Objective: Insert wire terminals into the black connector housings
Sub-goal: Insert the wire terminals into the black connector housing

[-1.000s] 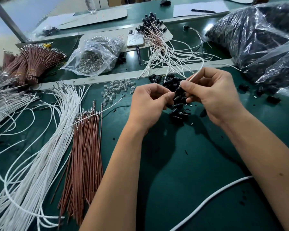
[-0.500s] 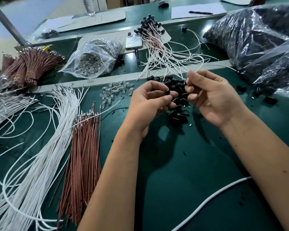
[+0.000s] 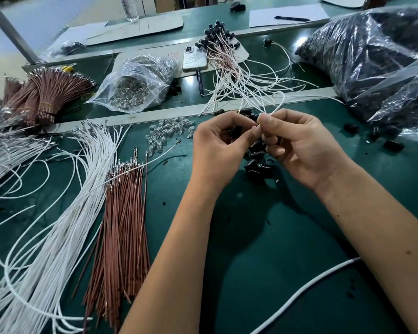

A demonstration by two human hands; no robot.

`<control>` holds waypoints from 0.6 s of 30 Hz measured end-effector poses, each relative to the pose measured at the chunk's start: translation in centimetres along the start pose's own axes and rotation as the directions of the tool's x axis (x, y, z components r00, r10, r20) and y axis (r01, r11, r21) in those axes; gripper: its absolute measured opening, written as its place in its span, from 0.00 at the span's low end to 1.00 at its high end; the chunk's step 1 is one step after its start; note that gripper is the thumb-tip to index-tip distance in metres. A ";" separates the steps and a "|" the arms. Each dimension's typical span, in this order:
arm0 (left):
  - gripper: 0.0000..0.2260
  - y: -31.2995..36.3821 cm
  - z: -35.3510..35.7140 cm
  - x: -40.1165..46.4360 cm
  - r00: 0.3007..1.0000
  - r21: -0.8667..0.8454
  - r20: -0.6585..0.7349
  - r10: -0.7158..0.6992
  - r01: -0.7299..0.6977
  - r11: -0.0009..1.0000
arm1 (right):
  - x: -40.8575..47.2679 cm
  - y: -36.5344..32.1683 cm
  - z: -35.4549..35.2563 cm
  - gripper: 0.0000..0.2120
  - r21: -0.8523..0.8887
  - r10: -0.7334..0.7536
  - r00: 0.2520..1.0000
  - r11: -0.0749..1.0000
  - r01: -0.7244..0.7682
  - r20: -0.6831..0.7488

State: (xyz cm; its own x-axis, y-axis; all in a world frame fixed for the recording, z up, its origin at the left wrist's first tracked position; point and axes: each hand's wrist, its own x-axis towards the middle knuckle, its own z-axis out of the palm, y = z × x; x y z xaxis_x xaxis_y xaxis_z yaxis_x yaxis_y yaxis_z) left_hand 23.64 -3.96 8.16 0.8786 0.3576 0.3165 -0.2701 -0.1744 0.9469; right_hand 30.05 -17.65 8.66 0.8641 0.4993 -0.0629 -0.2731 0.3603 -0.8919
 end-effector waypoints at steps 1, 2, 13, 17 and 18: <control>0.05 -0.1 0.0 0.1 1.000 0.012 -0.007 0.004 -0.004 1.000 | 0.0 0.0 0.0 0.07 0.001 -0.003 1.000 1.000 0.003 -0.003; 0.05 -0.2 -0.1 0.1 1.000 0.027 -0.011 0.008 -0.008 1.000 | 0.0 0.1 0.0 0.07 0.000 -0.005 1.000 1.000 0.005 -0.006; 0.04 -1.1 -0.2 0.3 0.999 0.048 -0.038 0.033 -0.031 0.998 | 0.0 -0.1 -0.2 0.04 -0.055 -0.131 0.991 0.990 0.131 0.000; 0.07 -1.4 0.1 0.4 0.996 -0.038 -0.084 -0.036 0.033 0.999 | -0.3 0.4 0.5 0.04 -0.206 -0.321 0.947 0.927 0.315 0.003; 0.07 -1.5 0.1 0.4 0.996 -0.054 -0.083 -0.044 0.039 0.998 | -0.3 0.6 0.6 0.05 -0.235 -0.353 0.936 0.909 0.344 0.005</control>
State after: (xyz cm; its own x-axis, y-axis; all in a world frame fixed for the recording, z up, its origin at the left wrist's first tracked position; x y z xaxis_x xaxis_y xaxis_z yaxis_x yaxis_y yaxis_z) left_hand 24.46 -3.67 6.87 0.8537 0.4401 0.2783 -0.2562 -0.1103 0.9603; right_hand 29.38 -17.12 8.45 0.9029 0.3438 0.2579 0.1482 0.3141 -0.9377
